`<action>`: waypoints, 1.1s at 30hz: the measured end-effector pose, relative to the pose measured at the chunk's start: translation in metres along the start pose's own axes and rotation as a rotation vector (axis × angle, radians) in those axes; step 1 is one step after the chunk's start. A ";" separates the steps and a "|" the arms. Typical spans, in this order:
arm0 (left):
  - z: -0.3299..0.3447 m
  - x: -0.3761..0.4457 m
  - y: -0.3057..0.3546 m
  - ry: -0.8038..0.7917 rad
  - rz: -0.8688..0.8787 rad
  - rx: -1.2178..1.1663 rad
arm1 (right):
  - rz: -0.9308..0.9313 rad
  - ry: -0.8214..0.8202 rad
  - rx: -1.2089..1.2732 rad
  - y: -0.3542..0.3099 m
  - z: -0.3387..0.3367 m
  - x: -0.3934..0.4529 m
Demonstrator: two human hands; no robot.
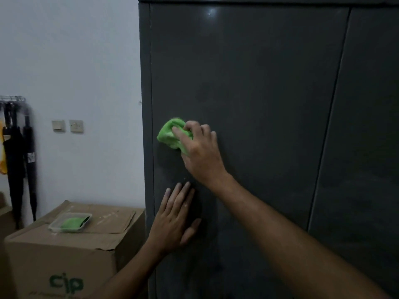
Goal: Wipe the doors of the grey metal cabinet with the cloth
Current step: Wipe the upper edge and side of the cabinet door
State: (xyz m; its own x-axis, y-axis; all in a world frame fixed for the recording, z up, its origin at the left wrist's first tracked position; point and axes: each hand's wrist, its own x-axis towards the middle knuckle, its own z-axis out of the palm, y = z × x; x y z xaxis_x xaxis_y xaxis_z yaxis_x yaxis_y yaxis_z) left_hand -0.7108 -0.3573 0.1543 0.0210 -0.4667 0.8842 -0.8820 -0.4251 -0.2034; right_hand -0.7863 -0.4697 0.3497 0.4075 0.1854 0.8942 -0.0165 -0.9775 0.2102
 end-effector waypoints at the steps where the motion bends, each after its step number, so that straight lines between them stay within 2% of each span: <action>1: -0.003 -0.008 -0.004 -0.002 -0.013 0.001 | -0.120 -0.065 -0.004 0.002 0.000 -0.008; 3: -0.009 -0.022 -0.012 0.009 -0.089 -0.010 | -0.341 -0.197 -0.045 0.010 -0.004 -0.015; 4: -0.012 -0.027 -0.015 0.022 -0.154 -0.021 | -0.373 -0.210 -0.088 0.014 -0.007 -0.013; 5: -0.015 -0.031 -0.017 0.040 -0.238 -0.031 | -0.337 -0.178 -0.124 0.015 -0.008 -0.010; 8: -0.021 -0.034 -0.014 0.091 -0.553 -0.155 | 0.012 0.002 -0.074 0.000 -0.004 -0.011; 9: -0.022 -0.033 -0.012 0.093 -0.637 -0.232 | 0.026 0.011 -0.046 -0.009 0.001 -0.016; 10: -0.021 -0.032 -0.011 0.085 -0.694 -0.311 | -0.051 -0.034 -0.031 -0.016 0.009 -0.023; 12: -0.021 -0.032 -0.012 0.051 -0.759 -0.459 | -0.339 -0.210 -0.061 -0.024 0.019 -0.039; 13: -0.022 -0.031 -0.013 0.040 -0.778 -0.512 | -0.435 -0.277 -0.084 -0.023 0.019 -0.042; 15: -0.024 -0.030 -0.014 0.038 -0.793 -0.530 | -0.412 -0.257 -0.116 -0.021 0.019 -0.040; 18: -0.027 -0.030 -0.014 0.056 -0.805 -0.502 | 0.004 -0.058 -0.040 -0.033 0.024 -0.044; 19: -0.028 -0.029 -0.012 0.062 -0.807 -0.507 | 0.038 -0.040 -0.029 -0.040 0.028 -0.051; 20: -0.029 -0.027 -0.012 0.062 -0.804 -0.516 | -0.030 -0.077 -0.029 -0.047 0.034 -0.061; 23: -0.033 -0.024 -0.014 0.056 -0.816 -0.539 | -0.408 -0.316 -0.080 -0.052 0.041 -0.085; 24: -0.033 -0.023 -0.014 0.064 -0.830 -0.552 | -0.421 -0.322 -0.096 -0.048 0.038 -0.080; 25: -0.033 -0.023 -0.015 0.074 -0.841 -0.567 | -0.360 -0.281 -0.104 -0.047 0.037 -0.072; 28: -0.032 -0.025 -0.017 0.079 -0.843 -0.573 | 0.046 -0.062 -0.049 -0.048 0.033 -0.053; 29: -0.033 -0.026 -0.018 0.074 -0.839 -0.566 | 0.062 -0.043 -0.047 -0.051 0.034 -0.058; 30: -0.033 -0.026 -0.018 0.066 -0.837 -0.556 | -0.011 -0.085 -0.044 -0.055 0.039 -0.070; 33: -0.032 -0.027 -0.020 0.013 -0.798 -0.503 | -0.379 -0.372 -0.074 -0.064 0.049 -0.115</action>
State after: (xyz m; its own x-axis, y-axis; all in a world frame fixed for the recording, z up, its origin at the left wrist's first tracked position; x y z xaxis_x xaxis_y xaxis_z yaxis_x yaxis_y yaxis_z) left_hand -0.7089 -0.3111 0.1475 0.7040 -0.1722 0.6890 -0.7089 -0.2289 0.6671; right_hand -0.7877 -0.4338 0.2144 0.6930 0.4632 0.5525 0.1359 -0.8365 0.5309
